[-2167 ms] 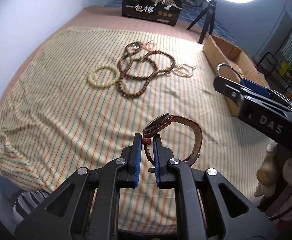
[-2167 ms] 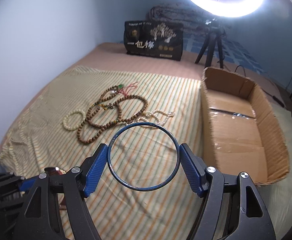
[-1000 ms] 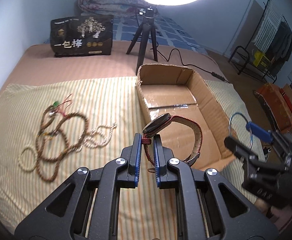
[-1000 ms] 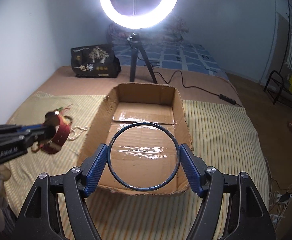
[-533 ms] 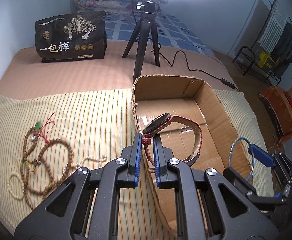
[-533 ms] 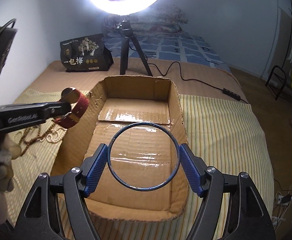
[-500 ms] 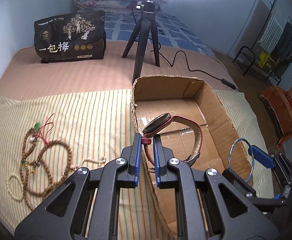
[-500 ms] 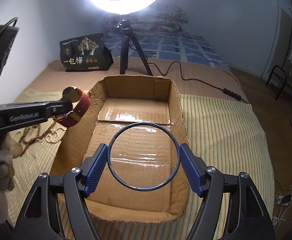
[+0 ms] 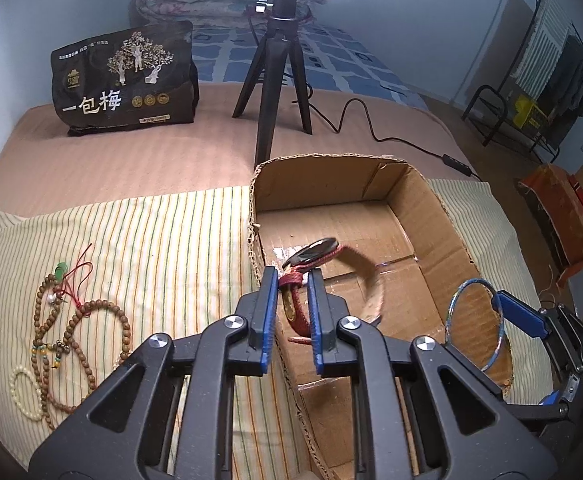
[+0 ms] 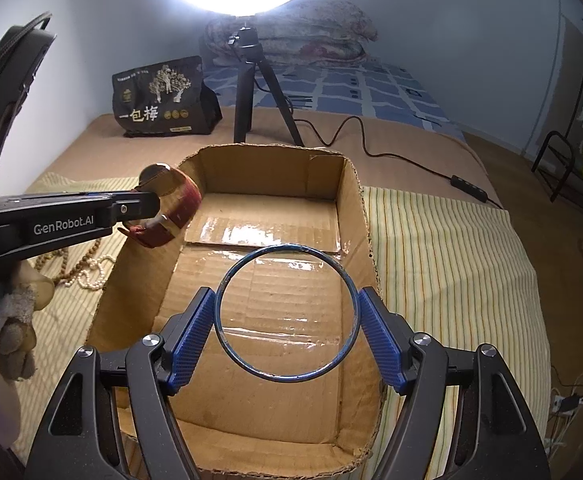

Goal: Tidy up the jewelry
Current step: 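Carry watch and bangle into the cardboard box and open both tools, then move both tools back over the bead bracelets and strings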

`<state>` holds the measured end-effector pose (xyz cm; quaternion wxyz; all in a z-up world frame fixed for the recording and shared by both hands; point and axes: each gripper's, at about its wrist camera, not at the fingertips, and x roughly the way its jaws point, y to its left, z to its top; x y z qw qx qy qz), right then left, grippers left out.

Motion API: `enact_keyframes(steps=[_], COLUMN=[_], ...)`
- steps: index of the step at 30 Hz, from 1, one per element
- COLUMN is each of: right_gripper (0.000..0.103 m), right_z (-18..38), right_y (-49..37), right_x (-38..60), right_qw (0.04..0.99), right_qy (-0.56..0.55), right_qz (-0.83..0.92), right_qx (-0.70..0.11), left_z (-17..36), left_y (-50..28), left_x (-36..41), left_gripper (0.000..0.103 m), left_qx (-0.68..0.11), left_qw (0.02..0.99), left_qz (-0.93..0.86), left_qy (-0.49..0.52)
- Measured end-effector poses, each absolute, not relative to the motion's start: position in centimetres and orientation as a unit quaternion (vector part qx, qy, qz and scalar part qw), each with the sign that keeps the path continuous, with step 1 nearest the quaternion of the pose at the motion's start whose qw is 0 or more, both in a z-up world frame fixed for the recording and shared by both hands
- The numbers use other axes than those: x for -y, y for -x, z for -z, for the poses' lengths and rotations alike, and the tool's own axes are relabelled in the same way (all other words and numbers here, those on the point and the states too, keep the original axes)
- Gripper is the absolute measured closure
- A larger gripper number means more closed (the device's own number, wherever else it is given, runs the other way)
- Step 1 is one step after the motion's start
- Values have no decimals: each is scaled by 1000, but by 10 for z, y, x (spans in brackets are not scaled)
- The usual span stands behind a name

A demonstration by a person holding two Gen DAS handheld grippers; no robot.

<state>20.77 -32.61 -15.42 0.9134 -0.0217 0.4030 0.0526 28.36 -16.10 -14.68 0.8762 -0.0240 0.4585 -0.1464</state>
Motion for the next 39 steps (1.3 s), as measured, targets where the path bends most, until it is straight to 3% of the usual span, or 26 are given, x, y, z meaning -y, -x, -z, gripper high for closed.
enact_keyframes(steps=[2,4,27,39], right_gripper=[31,30,27,26], right_z=[155,155,142,121], right_y=[-208,-209,-197,-180], right_x=[325,324,319,296], right_qw=[913,913,915,919], right_qy=[24,24,20,21], right_qz=[-51,-50,-49,-62], right_qx=[-404,-405,-400,-390], left_z=[146,144,121,102], left_y=[-283,-283,-263,-238], left_x=[161,160,141,92], left_gripper=[83,68,68,68], left_qx=[-455,-451,-433,-417], left_qw=[878,881,891,901], left_qz=[145,142,135,116], left_qy=[23,22,31,39])
